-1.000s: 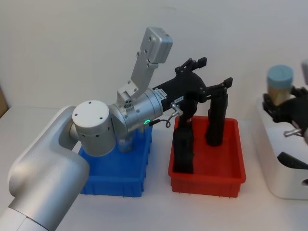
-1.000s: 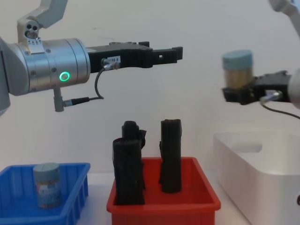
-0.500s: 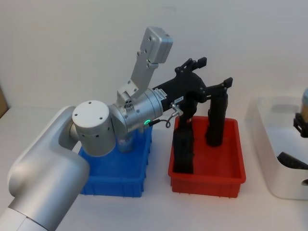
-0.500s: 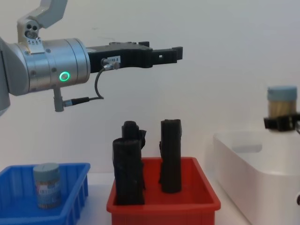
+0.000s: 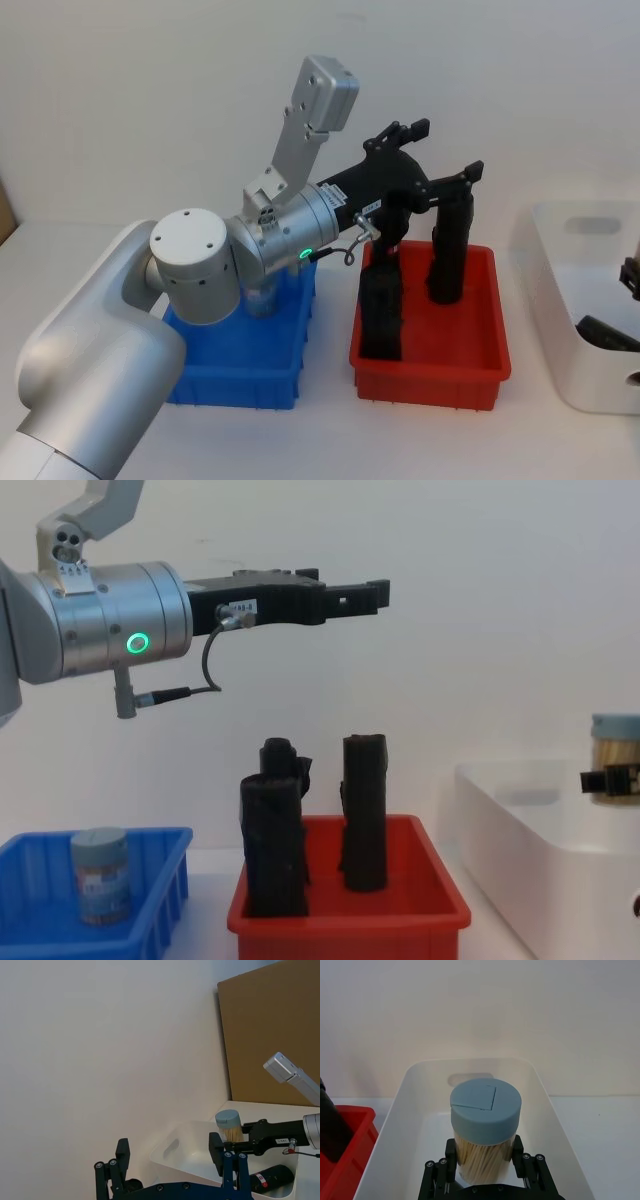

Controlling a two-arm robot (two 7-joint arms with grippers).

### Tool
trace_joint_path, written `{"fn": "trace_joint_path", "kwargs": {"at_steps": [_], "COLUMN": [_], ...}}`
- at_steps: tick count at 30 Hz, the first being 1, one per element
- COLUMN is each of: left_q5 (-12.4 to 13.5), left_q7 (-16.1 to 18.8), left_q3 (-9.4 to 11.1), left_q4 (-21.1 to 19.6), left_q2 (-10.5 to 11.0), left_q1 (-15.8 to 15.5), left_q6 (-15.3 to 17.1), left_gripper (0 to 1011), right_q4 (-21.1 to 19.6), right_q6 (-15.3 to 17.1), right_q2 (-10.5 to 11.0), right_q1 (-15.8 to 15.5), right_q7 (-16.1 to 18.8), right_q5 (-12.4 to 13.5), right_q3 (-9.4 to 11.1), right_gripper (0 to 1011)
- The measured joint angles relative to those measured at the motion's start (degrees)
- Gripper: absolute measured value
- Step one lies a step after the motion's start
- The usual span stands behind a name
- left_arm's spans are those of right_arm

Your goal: Pick the cotton swabs from the blue box and place them into the white box.

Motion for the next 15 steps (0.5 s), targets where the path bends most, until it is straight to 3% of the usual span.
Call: {"fn": "trace_joint_path", "kwargs": {"at_steps": [4,15], "left_q5": [0.0,0.0], "left_q7": [0.0,0.0], "left_q3": [0.0,0.0], "left_q4": [0.0,0.0], "left_q2": [0.0,0.0], "left_q1": [0.0,0.0], "left_q6": [0.0,0.0], "left_gripper": [1004,1004], "right_q4": [1.27,2.97], "right_q6": [-0.04,-0.12], "right_q2": [-0.22,-0.51], "right_q1": [0.51,1.16], "right_q7": [-0.4,-0.9], "right_q5": [0.7,1.62], "right_q3": [0.21,0.49], "right_gripper": [687,1000]}}
